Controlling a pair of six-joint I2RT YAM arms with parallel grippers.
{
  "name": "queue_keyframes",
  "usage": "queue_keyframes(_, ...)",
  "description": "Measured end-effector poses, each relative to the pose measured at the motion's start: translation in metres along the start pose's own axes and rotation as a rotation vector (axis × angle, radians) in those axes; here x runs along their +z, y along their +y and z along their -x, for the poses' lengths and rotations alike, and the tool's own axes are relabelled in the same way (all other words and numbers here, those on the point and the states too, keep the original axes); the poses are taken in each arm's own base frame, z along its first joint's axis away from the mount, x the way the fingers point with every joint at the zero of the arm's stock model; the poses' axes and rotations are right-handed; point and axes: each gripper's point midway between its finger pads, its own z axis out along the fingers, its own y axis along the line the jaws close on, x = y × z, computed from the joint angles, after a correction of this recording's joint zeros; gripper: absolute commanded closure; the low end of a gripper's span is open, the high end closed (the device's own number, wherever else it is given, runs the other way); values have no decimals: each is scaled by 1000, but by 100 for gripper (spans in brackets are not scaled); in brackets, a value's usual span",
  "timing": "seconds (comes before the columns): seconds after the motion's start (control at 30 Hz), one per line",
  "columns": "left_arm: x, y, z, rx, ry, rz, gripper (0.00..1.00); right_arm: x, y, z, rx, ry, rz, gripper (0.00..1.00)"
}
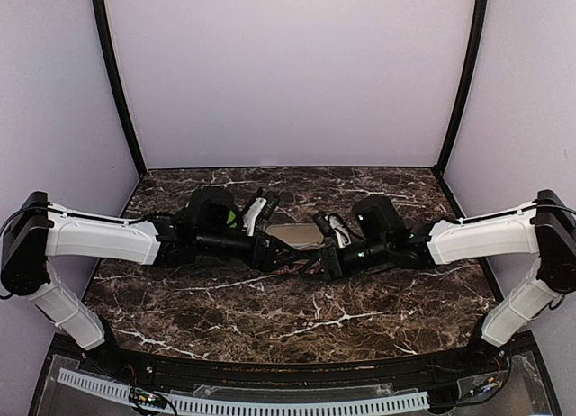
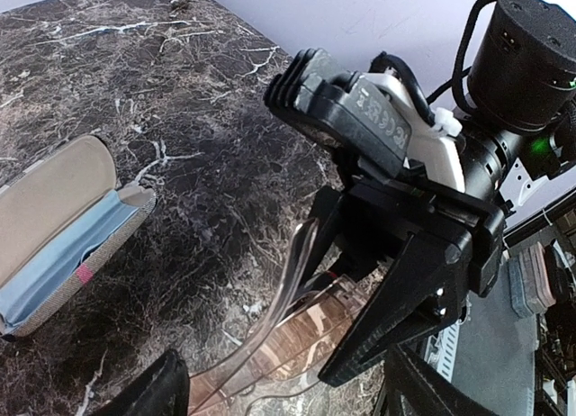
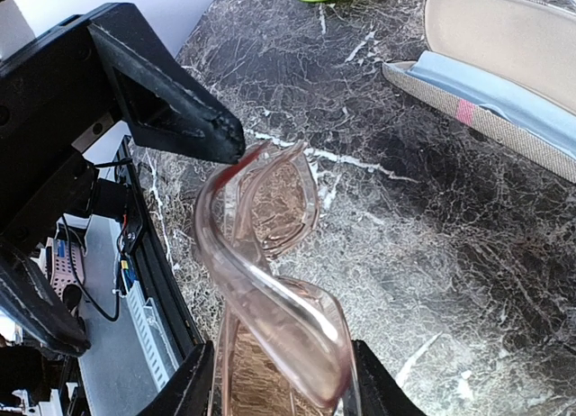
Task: Organize the sunglasses
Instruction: Fold the left temple of the sunglasses on the sunglasses.
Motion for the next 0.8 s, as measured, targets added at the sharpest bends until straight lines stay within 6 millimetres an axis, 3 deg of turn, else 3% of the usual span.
queue_keyframes(0.3,-4,0,-5,71,6,1,22,0,0,-1,4,0,9,72)
queue_keyframes(0.8,-3,-20,-24,206,80,-90,25,0,7,-1,15,3,53,72)
